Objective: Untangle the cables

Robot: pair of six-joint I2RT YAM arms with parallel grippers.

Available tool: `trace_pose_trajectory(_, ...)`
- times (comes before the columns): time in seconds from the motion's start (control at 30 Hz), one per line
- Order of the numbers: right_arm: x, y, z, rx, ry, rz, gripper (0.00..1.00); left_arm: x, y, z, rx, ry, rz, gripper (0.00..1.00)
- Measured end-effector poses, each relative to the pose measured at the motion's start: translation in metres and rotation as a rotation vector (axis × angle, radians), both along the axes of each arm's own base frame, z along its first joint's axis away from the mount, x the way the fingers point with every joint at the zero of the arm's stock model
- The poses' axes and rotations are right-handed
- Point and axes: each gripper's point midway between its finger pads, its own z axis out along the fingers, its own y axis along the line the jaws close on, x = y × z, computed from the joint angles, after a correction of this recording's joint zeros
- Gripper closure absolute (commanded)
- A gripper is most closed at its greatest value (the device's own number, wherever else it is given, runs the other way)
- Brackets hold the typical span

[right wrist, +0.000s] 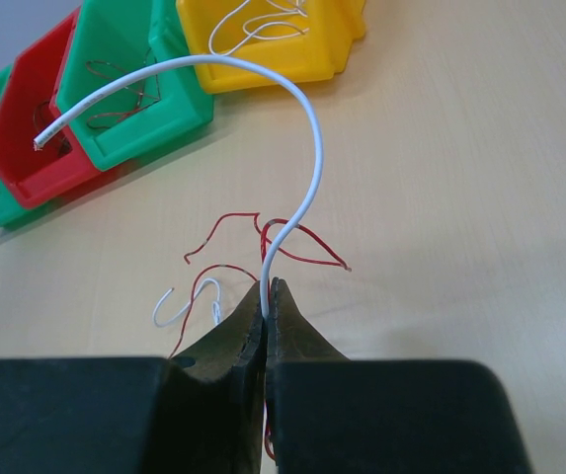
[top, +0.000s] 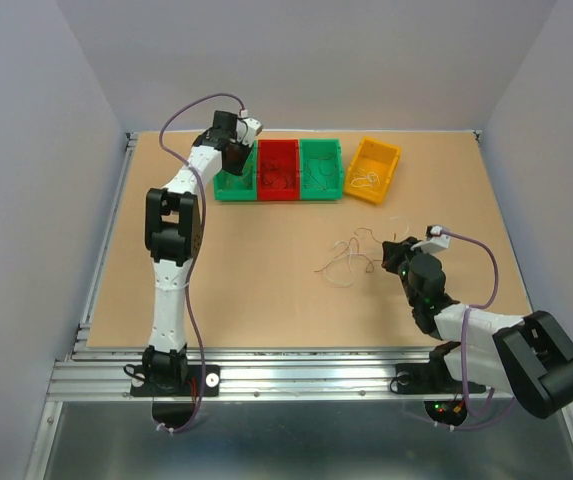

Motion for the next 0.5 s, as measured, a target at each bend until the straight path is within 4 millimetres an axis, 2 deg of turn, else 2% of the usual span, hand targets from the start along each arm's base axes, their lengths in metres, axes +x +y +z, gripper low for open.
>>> trace_pose_trajectory(0.17, 0.000, 0.001, 0.000, -0.006, -0.001, 0.007, 0.99, 0.008, -0.003, -0.051, 0.009, 0.065, -0.001, 0.74)
trace_pose_trajectory(0.3, -0.001, 0.006, -0.001, -0.022, 0.003, 0.045, 0.99, 0.013, -0.002, -0.039, 0.004, 0.025, 0.012, 0.63)
trace_pose_trajectory(0.33, -0.002, 0.007, -0.002, -0.025, 0.003, 0.053, 1.00, 0.008, -0.001, -0.038, 0.002, 0.028, 0.017, 0.63)
trace_pose_trajectory(0.4, -0.003, 0.013, -0.002, -0.033, 0.009, 0.092, 0.99, -0.001, 0.001, -0.025, -0.002, 0.022, 0.023, 0.55)
trace_pose_trajectory(0.47, -0.001, 0.023, 0.001, -0.042, 0.020, 0.143, 0.99, -0.009, 0.003, -0.002, -0.012, -0.003, 0.027, 0.47)
trace_pose_trajectory(0.5, 0.001, 0.027, 0.004, -0.042, 0.019, 0.161, 1.00, -0.012, 0.003, 0.020, -0.022, -0.036, 0.029, 0.46)
